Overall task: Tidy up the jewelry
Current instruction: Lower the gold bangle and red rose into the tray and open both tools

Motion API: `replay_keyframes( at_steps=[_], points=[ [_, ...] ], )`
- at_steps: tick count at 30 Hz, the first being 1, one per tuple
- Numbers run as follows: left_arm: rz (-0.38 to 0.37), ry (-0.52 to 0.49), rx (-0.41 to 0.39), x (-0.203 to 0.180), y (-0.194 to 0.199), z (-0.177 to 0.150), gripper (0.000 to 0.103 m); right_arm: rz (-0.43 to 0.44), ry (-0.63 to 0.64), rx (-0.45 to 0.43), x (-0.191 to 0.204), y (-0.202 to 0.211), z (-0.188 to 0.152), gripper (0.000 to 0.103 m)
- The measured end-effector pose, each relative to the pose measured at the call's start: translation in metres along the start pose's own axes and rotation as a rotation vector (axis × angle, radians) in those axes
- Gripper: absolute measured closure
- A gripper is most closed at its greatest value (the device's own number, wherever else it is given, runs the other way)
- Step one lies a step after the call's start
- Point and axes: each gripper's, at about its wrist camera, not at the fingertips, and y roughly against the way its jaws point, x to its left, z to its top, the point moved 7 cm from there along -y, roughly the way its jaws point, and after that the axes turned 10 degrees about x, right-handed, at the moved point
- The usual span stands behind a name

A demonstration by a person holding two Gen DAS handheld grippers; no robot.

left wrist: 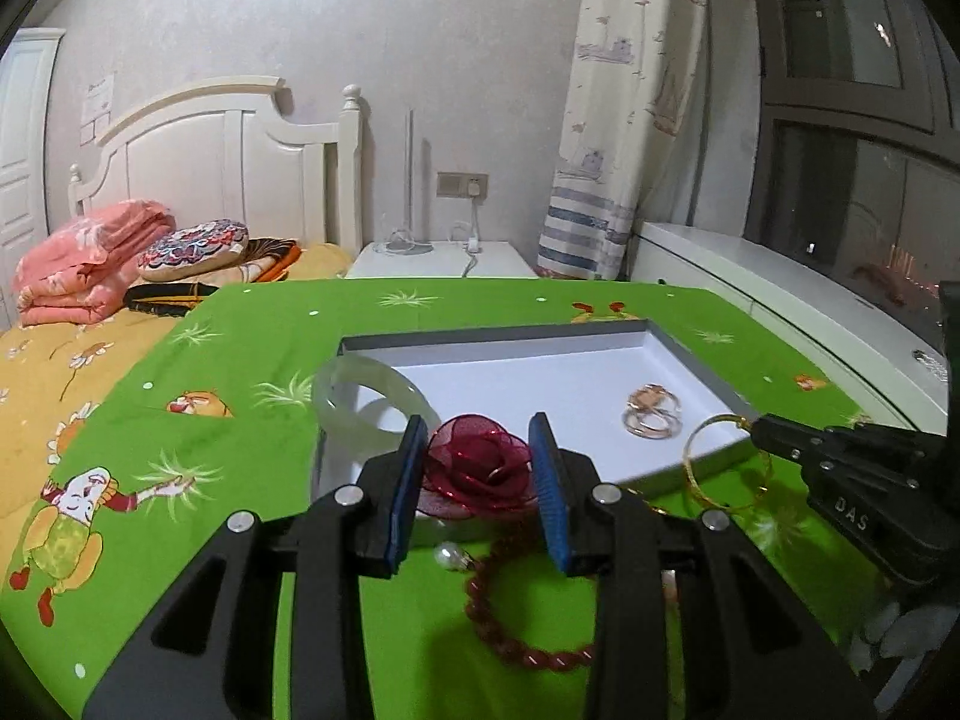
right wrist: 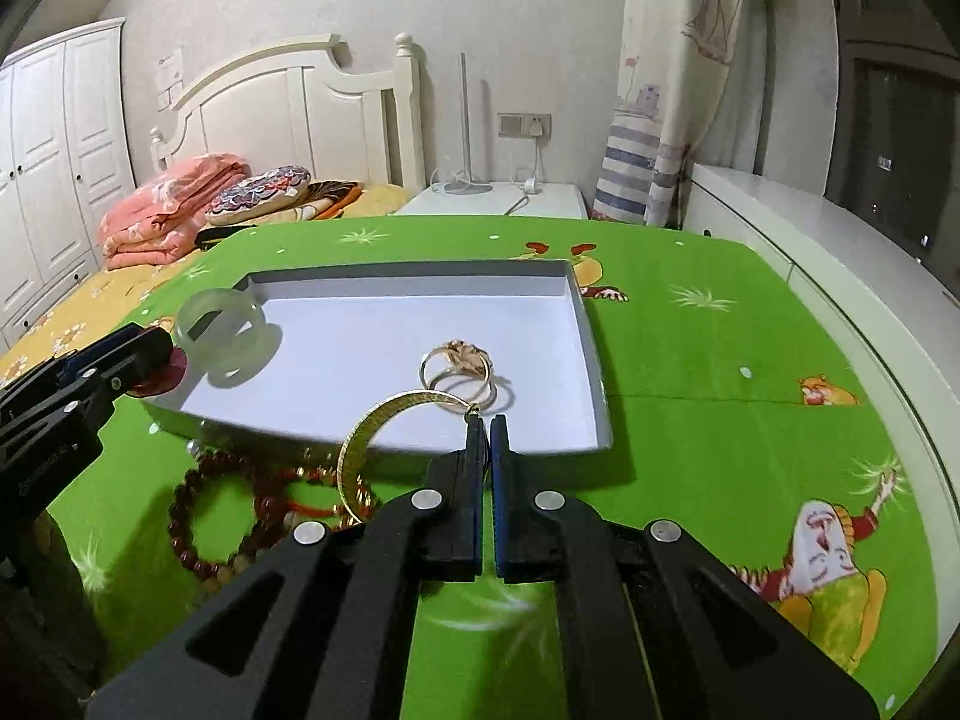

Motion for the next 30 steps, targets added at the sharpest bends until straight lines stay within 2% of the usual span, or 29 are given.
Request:
replay_keyframes(
  at_steps=[7,12,17,25,26,27,28,29,30],
  points=[
    [0.039,-0.007,0.017,0.003,-0.016,0.022,0.069,-0.003,-0.015,0.008,-0.001,-0.022,0.036,0.099],
    [0.043,-0.015,0.064,-0.001,-0.040,0.042,0.069,0.002,-0.040,0.043,-0.001,-0.048,0.060,0.099],
    [0.064,0.002,0.099,0.001,-0.067,0.054,0.069,0.016,-0.064,0.067,0.001,-0.066,0.075,0.099],
    [0.090,-0.001,0.151,-0.002,-0.096,0.062,0.068,-0.018,-0.054,0.138,0.009,-0.093,0.089,0.096],
    [0.095,0.000,0.158,-0.001,-0.099,0.062,0.067,-0.018,-0.047,0.143,0.009,-0.094,0.090,0.090],
    [0.094,0.001,0.164,-0.001,-0.100,0.062,0.067,-0.014,-0.040,0.146,0.010,-0.093,0.090,0.064],
    [0.094,0.004,0.168,0.000,-0.101,0.062,0.063,-0.015,-0.043,0.132,0.009,-0.090,0.090,0.047],
    [0.098,0.006,0.171,0.000,-0.103,0.062,0.048,-0.019,-0.048,0.111,0.007,-0.086,0.091,0.040],
    [0.105,0.009,0.164,0.001,-0.103,0.063,0.039,-0.012,-0.041,0.102,0.007,-0.083,0.091,0.040]
  ],
)
